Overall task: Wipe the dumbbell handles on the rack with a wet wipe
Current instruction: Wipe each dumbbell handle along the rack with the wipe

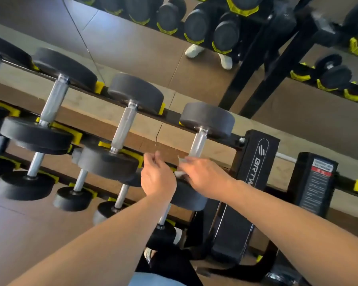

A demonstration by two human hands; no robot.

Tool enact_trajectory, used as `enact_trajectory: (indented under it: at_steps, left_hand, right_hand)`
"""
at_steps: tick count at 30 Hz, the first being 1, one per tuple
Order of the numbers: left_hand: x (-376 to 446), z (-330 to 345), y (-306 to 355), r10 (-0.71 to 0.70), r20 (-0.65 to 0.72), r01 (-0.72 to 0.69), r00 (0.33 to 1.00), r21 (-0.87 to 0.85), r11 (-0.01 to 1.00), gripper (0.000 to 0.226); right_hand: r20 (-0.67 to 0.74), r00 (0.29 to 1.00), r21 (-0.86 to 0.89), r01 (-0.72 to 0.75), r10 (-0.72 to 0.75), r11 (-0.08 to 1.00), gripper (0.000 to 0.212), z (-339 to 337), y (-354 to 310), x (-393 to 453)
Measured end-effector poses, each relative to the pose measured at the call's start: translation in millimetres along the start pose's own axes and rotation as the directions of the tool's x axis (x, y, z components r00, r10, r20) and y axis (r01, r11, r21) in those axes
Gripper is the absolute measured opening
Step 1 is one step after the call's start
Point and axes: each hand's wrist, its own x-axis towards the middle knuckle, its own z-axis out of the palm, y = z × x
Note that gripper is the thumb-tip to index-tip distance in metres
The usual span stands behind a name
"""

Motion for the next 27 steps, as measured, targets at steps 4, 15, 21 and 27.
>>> enact_trajectory:
  at_steps: [4, 15, 21, 27]
  left_hand:
    - [-2, -1, 3, -0.008, -0.016, 0.007, 1.0, -0.011, 1.0, 0.025]
    - [-4, -2, 7, -0.032, 0.017, 0.032, 0.999, 0.022, 0.999, 0.024]
    - [-5, -5, 7, -0.023, 0.048, 0.023, 0.999, 0.017, 1.0, 0.026]
    - [-6, -7, 9, -0.015, 0.052, 0.013, 0.999, 0.031, 0.999, 0.026]
  right_hand:
    - [0.072, 0.99, 0.356, -0.141, 0.123, 0.924, 0.012, -28, 1, 6]
    - [0.041, 0.997, 0.163, -0.073, 0.067, 0.984, 0.016, -2, -2, -19]
    - [0.101, 0.805, 0.36, -0.577, 0.584, 0.733, 0.024, 7, 33, -66]
    - [0.224, 0.701, 0.571, -0.658, 0.677, 0.491, 0.014, 8, 0, -17]
